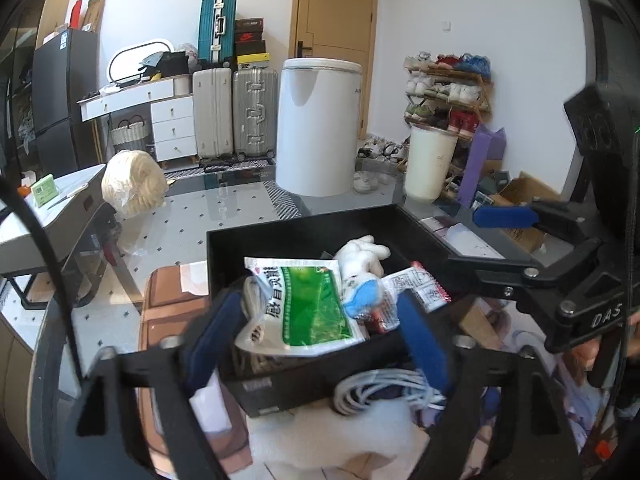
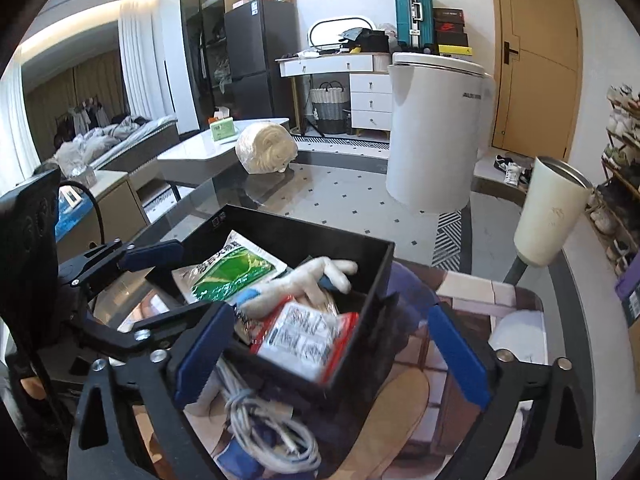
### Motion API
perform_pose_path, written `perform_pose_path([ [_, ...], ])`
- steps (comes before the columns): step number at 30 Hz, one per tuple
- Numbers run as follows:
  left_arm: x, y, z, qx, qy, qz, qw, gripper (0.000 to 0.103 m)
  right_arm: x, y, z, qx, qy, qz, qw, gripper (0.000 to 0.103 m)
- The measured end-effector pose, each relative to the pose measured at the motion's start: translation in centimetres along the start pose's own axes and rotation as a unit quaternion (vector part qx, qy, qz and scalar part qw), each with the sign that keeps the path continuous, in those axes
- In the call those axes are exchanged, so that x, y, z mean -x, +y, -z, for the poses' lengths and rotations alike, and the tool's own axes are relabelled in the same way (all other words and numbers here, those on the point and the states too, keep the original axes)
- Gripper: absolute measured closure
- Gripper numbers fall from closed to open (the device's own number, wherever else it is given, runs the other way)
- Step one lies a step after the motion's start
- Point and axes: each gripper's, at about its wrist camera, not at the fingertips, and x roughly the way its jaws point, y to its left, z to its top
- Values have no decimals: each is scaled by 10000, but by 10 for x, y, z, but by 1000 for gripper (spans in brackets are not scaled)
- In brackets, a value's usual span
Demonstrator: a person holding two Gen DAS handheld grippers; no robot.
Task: Organize soft objects
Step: 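Lower both items into the box and open both tools, then withdraw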
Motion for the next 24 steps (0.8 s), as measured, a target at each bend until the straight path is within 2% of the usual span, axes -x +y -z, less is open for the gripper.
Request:
perform_pose_path([
  [1, 5, 0, 2, 13, -51, 25, 10000, 2, 4, -1, 4, -43, 0, 3, 10000, 1],
  [2, 11, -1, 4, 23, -91, -36, 9999, 0, 7, -2, 7, -75, 7, -1, 10000, 1],
  [5, 21, -2, 10, 71, -150, -246, 9996, 0, 14, -2, 16, -161, 32, -17, 9999, 1],
  [15, 36, 9, 38, 586, 153, -230, 9979, 0, 22, 3, 32, -247, 167, -21, 9996, 1],
  [24, 33, 0, 47, 479, 425, -257, 9976, 0, 8, 10, 43, -230, 492, -133, 9984, 1],
])
